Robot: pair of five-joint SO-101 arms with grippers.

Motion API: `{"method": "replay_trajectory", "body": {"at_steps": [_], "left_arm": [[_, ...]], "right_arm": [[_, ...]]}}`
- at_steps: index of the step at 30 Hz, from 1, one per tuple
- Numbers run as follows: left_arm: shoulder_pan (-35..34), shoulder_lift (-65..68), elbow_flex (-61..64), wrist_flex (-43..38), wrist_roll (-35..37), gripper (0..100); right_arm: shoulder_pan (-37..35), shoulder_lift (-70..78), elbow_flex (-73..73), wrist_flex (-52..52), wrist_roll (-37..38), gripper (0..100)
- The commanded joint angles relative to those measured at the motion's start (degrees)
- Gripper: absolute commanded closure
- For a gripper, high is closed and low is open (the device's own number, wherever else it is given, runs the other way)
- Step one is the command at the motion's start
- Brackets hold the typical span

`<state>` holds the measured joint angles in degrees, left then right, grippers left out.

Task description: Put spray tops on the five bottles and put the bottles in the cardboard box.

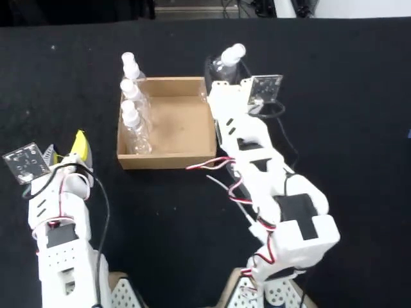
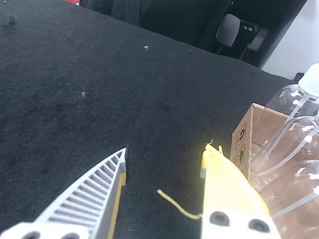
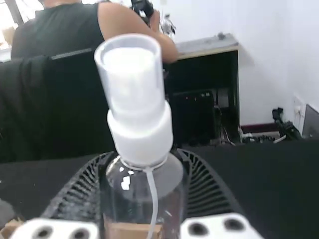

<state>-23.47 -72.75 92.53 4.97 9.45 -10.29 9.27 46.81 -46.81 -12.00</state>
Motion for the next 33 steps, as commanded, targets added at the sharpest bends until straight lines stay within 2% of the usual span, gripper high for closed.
{"method": "replay_trajectory", "body": {"at_steps": [1, 4, 11, 33], "left_arm": [[0.0, -0.7, -0.7, -1.2, -0.2, 78], [0.0, -0.7, -0.7, -1.2, -0.2, 78], [0.0, -0.7, -0.7, -1.2, -0.2, 78], [0.0, -0.7, -0.7, -1.2, -0.2, 78]], "right_arm": [[-1.0, -7.5, 1.5, -1.8, 0.0, 97.7], [-1.8, -11.4, 4.2, -1.6, -0.8, 97.7], [-1.8, -13.6, 8.3, -1.4, -10.8, 97.7], [-1.4, -4.2, 4.7, -1.8, -10.4, 97.7]]}}
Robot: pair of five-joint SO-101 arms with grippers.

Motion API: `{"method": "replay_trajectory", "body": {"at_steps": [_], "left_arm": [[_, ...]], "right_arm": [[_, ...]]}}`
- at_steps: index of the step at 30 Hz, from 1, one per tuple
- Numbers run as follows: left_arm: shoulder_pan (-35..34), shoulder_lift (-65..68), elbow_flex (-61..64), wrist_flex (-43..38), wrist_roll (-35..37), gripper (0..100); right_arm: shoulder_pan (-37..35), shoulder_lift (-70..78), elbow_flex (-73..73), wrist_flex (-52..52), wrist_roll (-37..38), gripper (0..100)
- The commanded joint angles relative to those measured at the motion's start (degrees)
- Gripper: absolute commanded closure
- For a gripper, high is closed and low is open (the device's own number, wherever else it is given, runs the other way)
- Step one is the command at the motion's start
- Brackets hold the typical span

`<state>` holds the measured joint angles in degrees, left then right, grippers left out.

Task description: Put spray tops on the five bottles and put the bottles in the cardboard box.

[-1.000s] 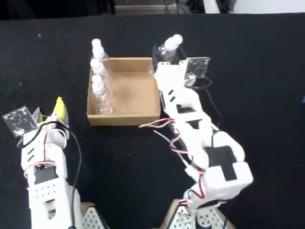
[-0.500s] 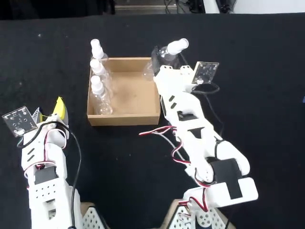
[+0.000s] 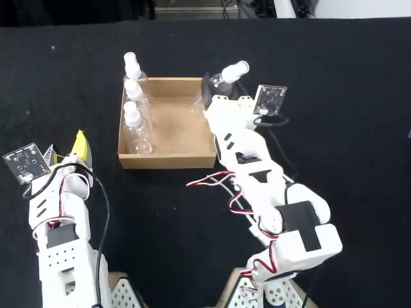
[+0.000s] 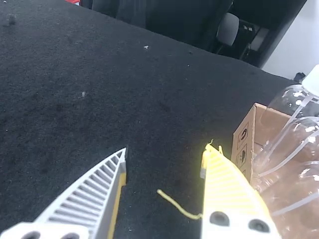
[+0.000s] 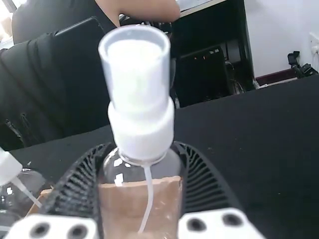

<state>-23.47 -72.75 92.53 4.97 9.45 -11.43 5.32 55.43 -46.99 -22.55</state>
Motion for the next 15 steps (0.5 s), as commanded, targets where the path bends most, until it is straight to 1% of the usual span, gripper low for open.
{"method": "replay_trajectory", "body": {"at_steps": [1, 3, 5, 15], "left_arm": [[0.0, -0.7, -0.7, -1.2, -0.2, 78], [0.0, -0.7, -0.7, -1.2, -0.2, 78], [0.0, -0.7, -0.7, -1.2, -0.2, 78], [0.0, -0.7, -0.7, -1.2, -0.2, 78]], "right_arm": [[-0.3, -0.3, -3.7, -1.6, 1.6, 97.7], [-0.3, -0.4, -3.6, -1.6, 5.1, 97.7], [-0.4, -0.2, -3.6, -1.6, 6.9, 97.7], [-0.3, -0.6, -3.5, -1.6, 7.5, 97.8]]}}
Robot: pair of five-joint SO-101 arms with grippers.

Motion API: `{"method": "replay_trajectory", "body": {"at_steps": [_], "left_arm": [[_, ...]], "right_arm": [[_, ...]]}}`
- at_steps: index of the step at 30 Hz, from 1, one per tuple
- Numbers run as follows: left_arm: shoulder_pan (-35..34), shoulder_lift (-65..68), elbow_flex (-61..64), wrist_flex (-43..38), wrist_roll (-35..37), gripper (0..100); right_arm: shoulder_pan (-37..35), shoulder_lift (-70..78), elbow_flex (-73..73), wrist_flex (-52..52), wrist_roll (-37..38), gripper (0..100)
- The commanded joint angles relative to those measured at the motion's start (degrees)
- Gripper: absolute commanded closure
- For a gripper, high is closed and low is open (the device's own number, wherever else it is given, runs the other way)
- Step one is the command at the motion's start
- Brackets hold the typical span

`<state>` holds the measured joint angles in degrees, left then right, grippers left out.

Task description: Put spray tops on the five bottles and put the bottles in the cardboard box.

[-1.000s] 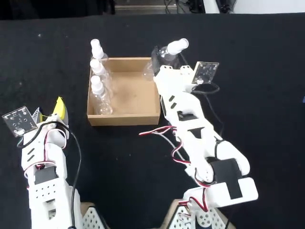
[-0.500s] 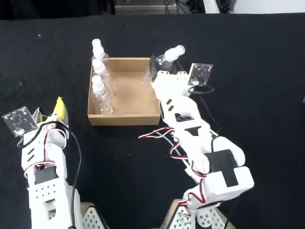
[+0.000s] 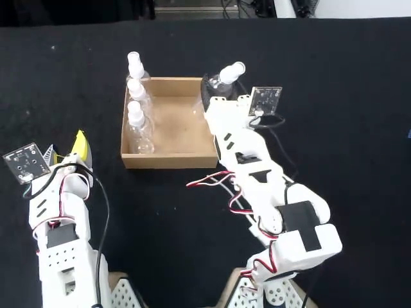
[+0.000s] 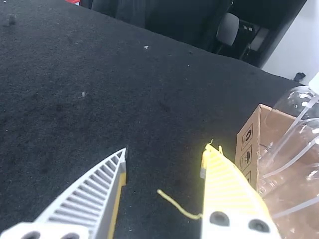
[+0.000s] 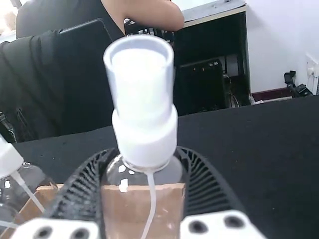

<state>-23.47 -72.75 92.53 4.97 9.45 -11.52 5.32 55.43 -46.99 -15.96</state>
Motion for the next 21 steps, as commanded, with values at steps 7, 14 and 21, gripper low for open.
{"method": "replay_trajectory", "body": {"at_steps": [7, 14, 21], "left_arm": [[0.0, -0.7, -0.7, -1.2, -0.2, 78], [0.0, -0.7, -0.7, -1.2, -0.3, 78], [0.0, -0.7, -0.7, -1.2, -0.3, 78]], "right_arm": [[-0.2, -0.7, -1.5, -3.0, 5.6, 97.8], [-0.2, -0.7, 1.1, -8.2, 6.2, 97.8], [0.9, -0.5, 1.1, -8.2, 6.2, 97.8]]}}
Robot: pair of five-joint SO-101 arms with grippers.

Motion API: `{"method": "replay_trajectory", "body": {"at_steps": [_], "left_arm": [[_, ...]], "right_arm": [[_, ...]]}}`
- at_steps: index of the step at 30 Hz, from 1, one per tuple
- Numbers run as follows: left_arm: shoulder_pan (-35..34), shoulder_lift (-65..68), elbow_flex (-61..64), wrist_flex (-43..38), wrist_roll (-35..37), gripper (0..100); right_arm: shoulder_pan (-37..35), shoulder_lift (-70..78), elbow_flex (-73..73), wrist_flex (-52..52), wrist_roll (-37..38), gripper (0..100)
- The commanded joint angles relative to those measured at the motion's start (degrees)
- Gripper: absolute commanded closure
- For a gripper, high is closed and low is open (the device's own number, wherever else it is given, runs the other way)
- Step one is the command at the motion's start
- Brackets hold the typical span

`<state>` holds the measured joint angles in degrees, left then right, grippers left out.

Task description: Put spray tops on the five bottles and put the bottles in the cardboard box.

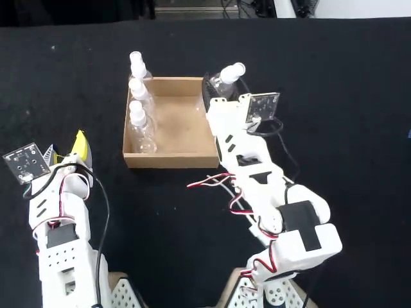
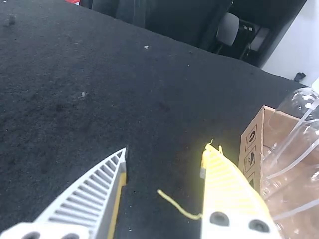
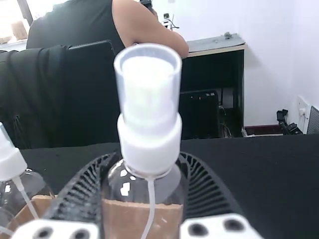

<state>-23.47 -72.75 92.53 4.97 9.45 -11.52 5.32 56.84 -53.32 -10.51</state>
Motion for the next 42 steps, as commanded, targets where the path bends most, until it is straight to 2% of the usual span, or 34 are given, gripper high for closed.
{"method": "replay_trajectory", "body": {"at_steps": [1, 4, 21, 27, 35, 42], "left_arm": [[0.0, -0.7, -0.7, -1.2, -0.3, 78], [0.0, -0.7, -0.7, -1.2, -0.3, 78], [0.0, -0.7, -0.7, -1.2, -0.3, 78], [0.0, -0.7, -0.7, -1.2, -0.3, 78], [0.0, -0.7, -0.9, -1.2, -0.3, 78], [-0.1, -0.7, -0.9, -1.2, -0.3, 78]], "right_arm": [[0.9, -0.2, -0.3, -1.8, 1.4, 97.8], [0.9, -0.2, -0.3, -1.8, 4.3, 97.8], [1.1, -0.1, -0.3, -1.8, 4.8, 97.8], [1.0, -0.1, -0.3, -1.8, 7.6, 97.8], [-1.0, 0.0, -2.8, -1.5, 7.6, 97.8], [-0.7, 0.0, -12.0, 15.2, 7.6, 97.8]]}}
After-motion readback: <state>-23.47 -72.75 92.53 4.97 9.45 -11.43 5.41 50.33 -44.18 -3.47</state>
